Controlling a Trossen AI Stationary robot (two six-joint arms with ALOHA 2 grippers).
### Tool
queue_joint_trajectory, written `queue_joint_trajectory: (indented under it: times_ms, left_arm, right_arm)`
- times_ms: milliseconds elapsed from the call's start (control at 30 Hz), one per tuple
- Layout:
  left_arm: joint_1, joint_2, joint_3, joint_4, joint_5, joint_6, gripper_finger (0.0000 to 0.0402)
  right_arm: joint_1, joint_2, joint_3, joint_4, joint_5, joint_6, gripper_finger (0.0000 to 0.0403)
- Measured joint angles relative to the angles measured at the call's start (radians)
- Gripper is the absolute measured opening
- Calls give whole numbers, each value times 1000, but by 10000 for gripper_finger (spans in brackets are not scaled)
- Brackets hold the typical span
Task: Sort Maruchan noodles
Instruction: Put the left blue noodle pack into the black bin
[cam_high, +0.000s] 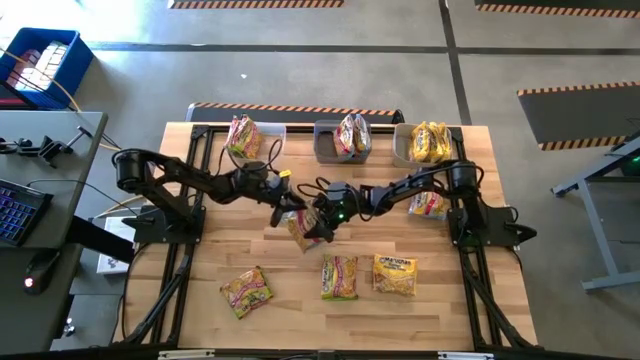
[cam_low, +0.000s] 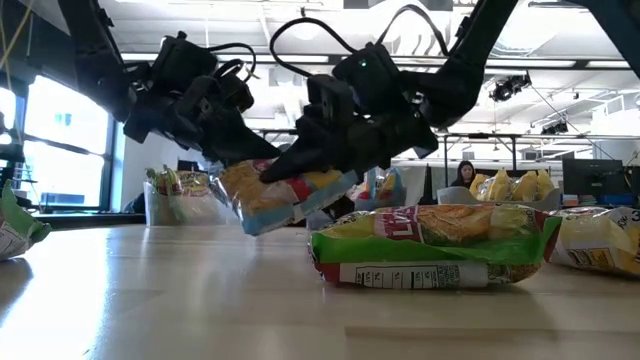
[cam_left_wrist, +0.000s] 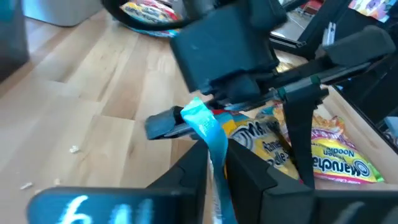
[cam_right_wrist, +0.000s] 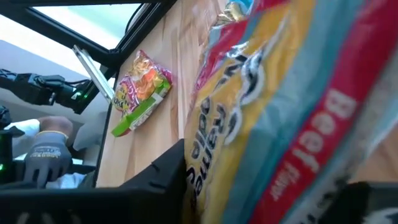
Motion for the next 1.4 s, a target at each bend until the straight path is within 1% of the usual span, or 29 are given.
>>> queue_joint_trajectory:
  times_ms: [133,233,300,433,533,600,667,767,867,933,1033,1167,1267,1400]
  left_arm:
    - [34,-50,0,-20,-4,2,74]
    - [55,-120,0,-74,-9,71,84]
    - [59,-168,-22,-73,-46,136,84]
    - [58,-261,-102,-38,-168,252,78]
    - [61,-308,-181,79,-250,279,72]
    - [69,-327,-233,181,-273,268,68]
    - [78,-333,-275,274,-280,253,64]
    - [91,-334,-308,339,-290,243,57]
    - [112,-333,-311,341,-300,208,52]
    - [120,-333,-310,335,-302,183,50]
    - [123,-333,-310,327,-301,156,49]
    - [122,-333,-310,317,-293,156,48]
    - [122,-333,-310,309,-292,156,48]
    - [122,-333,-310,310,-292,156,48]
  right_arm:
    - [-8,-15,0,-17,-22,-1,129]
    - [-19,-31,1,-39,-30,-5,128]
    - [-26,-43,1,-55,-29,-9,128]
    - [-49,-91,1,-122,-18,-45,127]
    - [-88,-163,18,-269,1,-75,127]
    - [-126,-215,62,-417,34,-103,127]
    - [-166,-258,133,-574,83,-138,127]
    - [-235,-281,275,-828,179,-139,127]
    - [-316,-257,427,-1037,230,-138,127]
    - [-369,-225,512,-1128,247,-142,126]
    - [-437,-165,603,-1248,269,-142,126]
    - [-495,-86,675,-1339,281,-141,126]
    - [-519,-36,703,-1370,307,-141,126]
    - [-542,-4,738,-1381,328,-149,126]
